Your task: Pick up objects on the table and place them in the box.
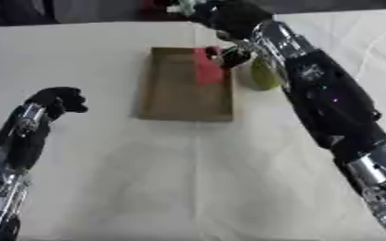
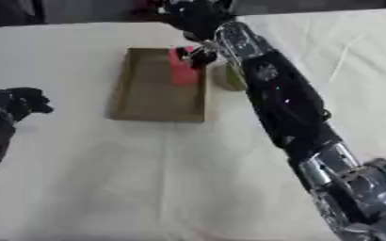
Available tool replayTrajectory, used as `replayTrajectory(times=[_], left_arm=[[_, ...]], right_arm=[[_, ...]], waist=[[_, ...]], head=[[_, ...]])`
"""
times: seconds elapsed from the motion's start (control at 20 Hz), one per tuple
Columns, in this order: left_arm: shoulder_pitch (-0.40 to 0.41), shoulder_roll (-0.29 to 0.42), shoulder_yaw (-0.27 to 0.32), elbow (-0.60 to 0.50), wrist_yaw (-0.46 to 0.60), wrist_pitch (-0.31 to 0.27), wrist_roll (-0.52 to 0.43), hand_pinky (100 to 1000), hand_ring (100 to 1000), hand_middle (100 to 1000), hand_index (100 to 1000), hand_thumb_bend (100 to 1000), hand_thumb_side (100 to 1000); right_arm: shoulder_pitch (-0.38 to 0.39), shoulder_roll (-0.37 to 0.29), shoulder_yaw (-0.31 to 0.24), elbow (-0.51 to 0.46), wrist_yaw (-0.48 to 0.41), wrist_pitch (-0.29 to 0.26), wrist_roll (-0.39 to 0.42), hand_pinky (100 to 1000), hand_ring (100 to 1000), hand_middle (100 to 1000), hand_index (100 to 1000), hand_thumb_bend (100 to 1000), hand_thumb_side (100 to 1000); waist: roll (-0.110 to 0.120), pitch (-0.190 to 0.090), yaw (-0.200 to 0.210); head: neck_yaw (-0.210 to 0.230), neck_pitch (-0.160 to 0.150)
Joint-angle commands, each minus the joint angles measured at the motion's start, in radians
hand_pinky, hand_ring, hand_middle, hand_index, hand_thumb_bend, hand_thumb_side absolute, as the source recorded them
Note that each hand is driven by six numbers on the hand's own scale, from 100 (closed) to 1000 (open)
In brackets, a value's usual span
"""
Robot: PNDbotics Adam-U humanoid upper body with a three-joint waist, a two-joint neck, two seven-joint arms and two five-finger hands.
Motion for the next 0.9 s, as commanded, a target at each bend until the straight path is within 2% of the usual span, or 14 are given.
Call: replayTrajectory(times=[0.05, 0.2, 0.25, 0.4, 0.5, 0.6, 0.7, 0.9], left_arm=[[-0.003, 0.017, 0.010, -0.013, -0.006, 0.001, 0.004, 708, 615, 603, 749, 100, 1000], [-0.001, 0.018, 0.012, -0.012, -0.008, 0.002, 0.007, 708, 615, 603, 749, 100, 1000], [-0.001, 0.018, 0.011, -0.012, -0.009, 0.002, 0.007, 708, 615, 603, 749, 100, 1000], [-0.002, 0.017, 0.011, -0.013, -0.009, 0.001, 0.007, 708, 615, 603, 749, 100, 1000], [-0.002, 0.016, 0.010, -0.013, -0.008, 0.001, 0.006, 708, 615, 603, 749, 100, 1000], [-0.003, 0.015, 0.010, -0.014, -0.008, 0.000, 0.006, 708, 615, 603, 749, 100, 1000], [-0.004, 0.014, 0.010, -0.014, -0.007, -0.001, 0.006, 708, 615, 603, 749, 100, 1000], [-0.005, 0.013, 0.009, -0.014, -0.006, -0.002, 0.005, 708, 614, 603, 750, 100, 1000]], right_arm=[[-0.021, -0.089, -0.022, 0.000, -0.064, 0.009, 0.048, 853, 972, 1000, 1000, 100, 350], [-0.003, -0.129, -0.033, 0.025, -0.099, 0.020, 0.099, 849, 969, 1000, 1000, 100, 362], [0.004, -0.134, -0.038, 0.039, -0.104, 0.026, 0.113, 848, 968, 1000, 1000, 100, 394], [0.017, -0.131, -0.054, 0.082, -0.102, 0.046, 0.141, 838, 956, 1000, 1000, 100, 461], [0.023, -0.120, -0.066, 0.107, -0.093, 0.059, 0.147, 828, 943, 988, 1000, 100, 473], [0.026, -0.106, -0.076, 0.127, -0.082, 0.070, 0.147, 814, 921, 951, 1000, 100, 451], [0.030, -0.093, -0.082, 0.143, -0.069, 0.077, 0.146, 790, 882, 884, 999, 100, 358], [0.035, -0.079, -0.085, 0.159, -0.042, 0.070, 0.135, 719, 761, 724, 912, 100, 360]], waist=[[-0.002, -0.019, -0.004], [-0.005, -0.019, -0.010], [-0.005, -0.019, -0.011], [0.000, -0.020, -0.012], [0.004, -0.020, -0.011], [0.008, -0.019, -0.009], [0.010, -0.019, -0.006], [0.013, -0.017, -0.001]], head=[[0.011, 0.005], [0.017, 0.005], [0.018, 0.005], [0.017, 0.002], [0.016, 0.000], [0.013, -0.002], [0.011, -0.004], [0.011, -0.006]])
